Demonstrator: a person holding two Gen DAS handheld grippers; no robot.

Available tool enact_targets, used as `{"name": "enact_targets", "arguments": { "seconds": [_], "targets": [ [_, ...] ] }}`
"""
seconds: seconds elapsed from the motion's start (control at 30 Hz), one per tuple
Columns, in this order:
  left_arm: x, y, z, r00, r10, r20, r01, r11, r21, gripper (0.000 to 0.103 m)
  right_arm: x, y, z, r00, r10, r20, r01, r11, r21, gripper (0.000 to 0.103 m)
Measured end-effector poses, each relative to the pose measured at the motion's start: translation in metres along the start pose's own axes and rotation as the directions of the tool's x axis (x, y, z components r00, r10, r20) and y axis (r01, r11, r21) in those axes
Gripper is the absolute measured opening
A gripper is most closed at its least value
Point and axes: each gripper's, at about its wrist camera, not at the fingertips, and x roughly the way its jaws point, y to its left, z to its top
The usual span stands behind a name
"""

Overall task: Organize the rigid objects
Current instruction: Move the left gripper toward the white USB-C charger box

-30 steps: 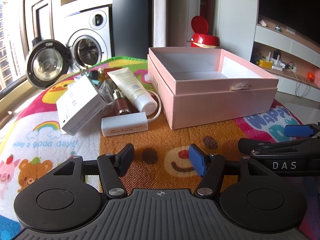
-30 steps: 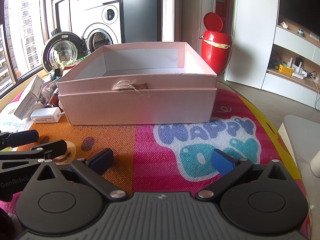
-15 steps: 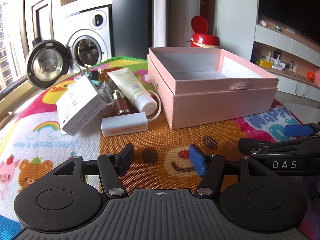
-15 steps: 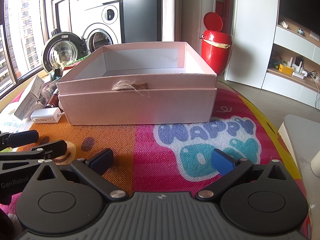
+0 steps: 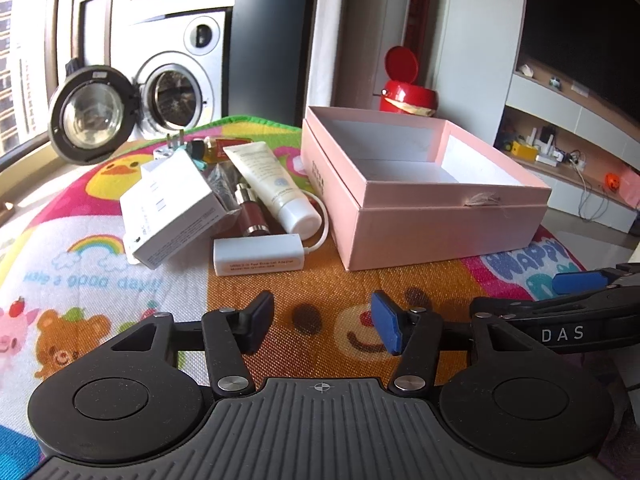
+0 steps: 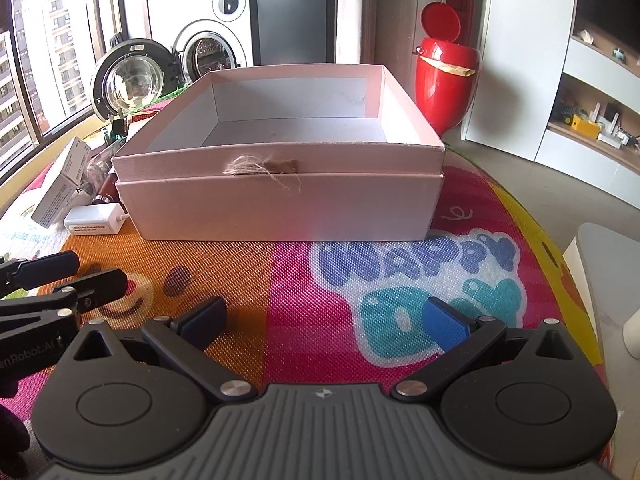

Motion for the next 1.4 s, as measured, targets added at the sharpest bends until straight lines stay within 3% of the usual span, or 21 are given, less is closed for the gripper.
{"name": "enact_targets", "arguments": {
  "seconds": [0.1, 0.2, 0.27, 0.4, 0.5, 0.57, 0.63, 0.73, 0.83, 1.0, 1.1, 1.27, 1.4],
  "targets": [
    [-0.018, 0.029, 0.020, 0.994, 0.050, 0.098, -0.043, 0.997, -0.071, 0.059, 0.000, 0.000, -0.001, 1.000, 0.000, 0.003, 0.000, 1.000, -0.006, 0.103],
    [-0.020, 0.065, 0.048, 0.990, 0.079, 0.116, -0.063, 0.989, -0.134, 0.058, -0.001, -0.001, -0.001, 1.000, 0.022, 0.005, -0.022, 0.999, -0.027, 0.103],
    [-0.014, 0.087, 0.065, 0.992, 0.062, 0.112, -0.045, 0.987, -0.155, 0.058, -0.003, 0.002, -0.001, 0.998, 0.064, 0.002, -0.064, 0.996, -0.058, 0.101],
    [0.004, 0.123, 0.083, 0.993, 0.019, 0.114, 0.004, 0.979, -0.205, 0.058, -0.016, 0.036, 0.000, 0.977, 0.212, 0.033, -0.202, 0.960, -0.193, 0.088],
    [0.015, 0.138, 0.086, 0.996, -0.003, 0.088, 0.022, 0.974, -0.226, 0.058, -0.022, 0.081, 0.006, 0.954, 0.290, 0.072, -0.251, 0.909, -0.332, 0.075],
    [0.010, 0.143, 0.083, 0.995, -0.009, 0.097, 0.031, 0.973, -0.230, 0.058, -0.017, 0.116, 0.016, 0.947, 0.309, 0.085, -0.243, 0.866, -0.438, 0.059],
    [0.001, 0.146, 0.076, 0.993, -0.018, 0.114, 0.042, 0.975, -0.219, 0.058, -0.009, 0.143, 0.023, 0.945, 0.313, 0.091, -0.230, 0.839, -0.493, 0.054],
    [-0.010, 0.149, 0.066, 0.993, -0.036, 0.112, 0.056, 0.981, -0.184, 0.058, 0.011, 0.170, 0.041, 0.950, 0.306, 0.064, -0.233, 0.831, -0.506, 0.045],
    [-0.010, 0.154, 0.065, 0.992, -0.070, 0.106, 0.085, 0.985, -0.148, 0.058, 0.024, 0.183, 0.053, 0.956, 0.286, 0.060, -0.220, 0.840, -0.496, 0.044],
    [0.014, 0.163, 0.079, 0.990, -0.108, 0.092, 0.121, 0.981, -0.152, 0.058, 0.008, 0.169, 0.045, 0.930, 0.366, -0.014, -0.333, 0.828, -0.451, 0.039],
    [0.042, 0.164, 0.087, 0.983, -0.174, 0.055, 0.180, 0.970, -0.164, 0.058, 0.001, 0.148, 0.027, 0.918, 0.381, -0.110, -0.392, 0.829, -0.398, 0.029],
    [0.062, 0.163, 0.084, 0.950, -0.310, -0.034, 0.299, 0.936, -0.187, 0.052, -0.027, 0.119, -0.004, 0.943, 0.332, -0.027, -0.308, 0.837, -0.452, 0.029],
    [0.026, 0.141, 0.056, 0.952, -0.298, -0.071, 0.296, 0.954, -0.044, 0.052, -0.034, 0.108, -0.009, 0.950, 0.311, 0.017, -0.266, 0.838, -0.477, 0.034]
  ]
}}
